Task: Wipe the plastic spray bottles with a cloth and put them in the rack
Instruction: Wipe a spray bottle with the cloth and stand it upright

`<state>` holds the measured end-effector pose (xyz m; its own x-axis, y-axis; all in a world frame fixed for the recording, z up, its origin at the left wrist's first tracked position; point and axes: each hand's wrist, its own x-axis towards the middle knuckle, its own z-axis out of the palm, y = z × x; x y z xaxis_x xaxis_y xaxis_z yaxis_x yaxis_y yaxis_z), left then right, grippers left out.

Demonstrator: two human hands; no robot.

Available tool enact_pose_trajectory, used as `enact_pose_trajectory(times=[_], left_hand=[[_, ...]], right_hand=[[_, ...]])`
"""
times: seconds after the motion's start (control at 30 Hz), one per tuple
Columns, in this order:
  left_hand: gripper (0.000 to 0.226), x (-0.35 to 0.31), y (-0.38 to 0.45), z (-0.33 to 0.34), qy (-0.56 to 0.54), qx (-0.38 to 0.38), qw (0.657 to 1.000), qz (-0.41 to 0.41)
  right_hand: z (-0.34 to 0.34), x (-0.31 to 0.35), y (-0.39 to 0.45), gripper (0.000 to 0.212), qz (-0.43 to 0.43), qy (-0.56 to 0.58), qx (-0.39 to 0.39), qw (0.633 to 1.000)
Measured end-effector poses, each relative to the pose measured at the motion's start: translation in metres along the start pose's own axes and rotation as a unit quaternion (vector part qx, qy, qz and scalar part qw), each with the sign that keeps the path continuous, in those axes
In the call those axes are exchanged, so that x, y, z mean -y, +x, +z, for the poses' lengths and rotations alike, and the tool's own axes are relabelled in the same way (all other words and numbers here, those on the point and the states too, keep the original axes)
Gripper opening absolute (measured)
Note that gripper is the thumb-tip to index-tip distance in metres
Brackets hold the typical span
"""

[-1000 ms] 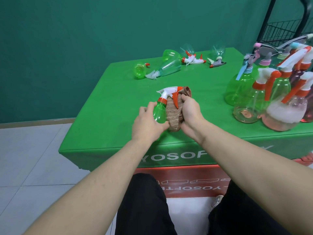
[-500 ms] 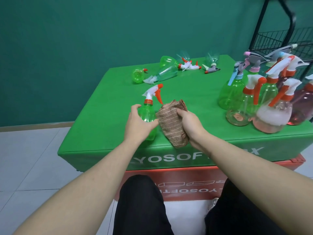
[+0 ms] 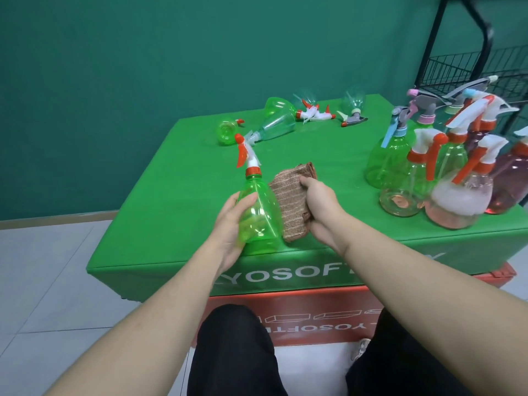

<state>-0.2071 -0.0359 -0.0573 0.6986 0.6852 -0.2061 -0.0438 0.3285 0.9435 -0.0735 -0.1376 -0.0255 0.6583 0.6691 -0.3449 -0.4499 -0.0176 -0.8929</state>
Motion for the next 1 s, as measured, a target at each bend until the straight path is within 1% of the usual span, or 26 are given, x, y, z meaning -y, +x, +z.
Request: enact_pose_trajectory(times=[0.13, 0.23, 0.27, 0.33, 0.43, 0.53, 0.63, 0.67, 0.7, 0.73, 0.77, 0.8, 0.83, 0.9, 0.93, 0.97, 1.0], left_hand=[[0.072, 0.009, 0.008, 0.003, -0.039, 0.048, 0.997, -0.043], [0.062, 0.015, 0.014, 0.002, -0.059, 0.091, 0.992, -0.064], [0.059, 0.016, 0.015, 0.002, -0.060, 0.096, 0.991, -0.064], [0.058, 0.017, 0.018, 0.001, -0.056, 0.092, 0.992, -0.067], [0.068, 0.020, 0.020, 0.001, -0.042, 0.088, 0.993, -0.061], [0.077, 0.024, 0.022, 0.001, -0.035, 0.086, 0.994, -0.057], [0.082, 0.024, 0.024, -0.001, -0.032, 0.084, 0.994, -0.065], [0.080, 0.024, 0.024, -0.001, -0.034, 0.083, 0.994, -0.069], [0.078, 0.024, 0.024, -0.001, -0.035, 0.080, 0.994, -0.071], [0.077, 0.024, 0.024, -0.002, -0.037, 0.078, 0.994, -0.071], [0.075, 0.025, 0.024, -0.002, -0.039, 0.075, 0.994, -0.070], [0.073, 0.026, 0.024, -0.002, -0.044, 0.074, 0.994, -0.070], [0.071, 0.027, 0.024, -0.003, -0.053, 0.072, 0.994, -0.070], [0.062, 0.027, 0.023, -0.004, -0.075, 0.071, 0.992, -0.071], [0.059, 0.026, 0.023, -0.004, -0.088, 0.070, 0.991, -0.072], [0.057, 0.026, 0.022, -0.004, -0.100, 0.070, 0.990, -0.072], [0.056, 0.025, 0.022, -0.004, -0.109, 0.072, 0.989, -0.072]], right_hand=[[0.012, 0.011, 0.013, 0.028, 0.013, 0.007, -0.016, 1.000], [0.021, 0.020, 0.020, 0.024, 0.026, 0.002, -0.016, 1.000], [0.023, 0.023, 0.021, 0.023, 0.032, 0.004, -0.010, 0.999], [0.028, 0.029, 0.025, 0.021, 0.042, 0.012, -0.002, 0.999], [0.033, 0.034, 0.031, 0.021, 0.055, 0.000, -0.008, 0.998], [0.037, 0.034, 0.034, 0.026, 0.055, -0.021, 0.019, 0.998], [0.043, 0.030, 0.030, 0.025, 0.037, -0.069, 0.048, 0.996], [0.045, 0.027, 0.029, 0.024, 0.018, -0.103, 0.049, 0.993], [0.045, 0.024, 0.029, 0.026, -0.012, -0.161, 0.040, 0.986], [0.044, 0.020, 0.030, 0.032, -0.056, -0.241, 0.030, 0.968], [0.041, 0.016, 0.030, 0.039, -0.116, -0.333, 0.025, 0.935], [0.036, 0.013, 0.030, 0.043, -0.179, -0.413, 0.024, 0.893], [0.030, 0.011, 0.028, 0.043, -0.230, -0.472, 0.027, 0.851], [0.019, 0.011, 0.024, 0.036, -0.301, -0.542, 0.036, 0.784], [0.016, 0.012, 0.022, 0.031, -0.323, -0.563, 0.043, 0.760], [0.015, 0.012, 0.021, 0.029, -0.327, -0.572, 0.050, 0.751], [0.014, 0.012, 0.019, 0.029, -0.318, -0.566, 0.055, 0.759]])
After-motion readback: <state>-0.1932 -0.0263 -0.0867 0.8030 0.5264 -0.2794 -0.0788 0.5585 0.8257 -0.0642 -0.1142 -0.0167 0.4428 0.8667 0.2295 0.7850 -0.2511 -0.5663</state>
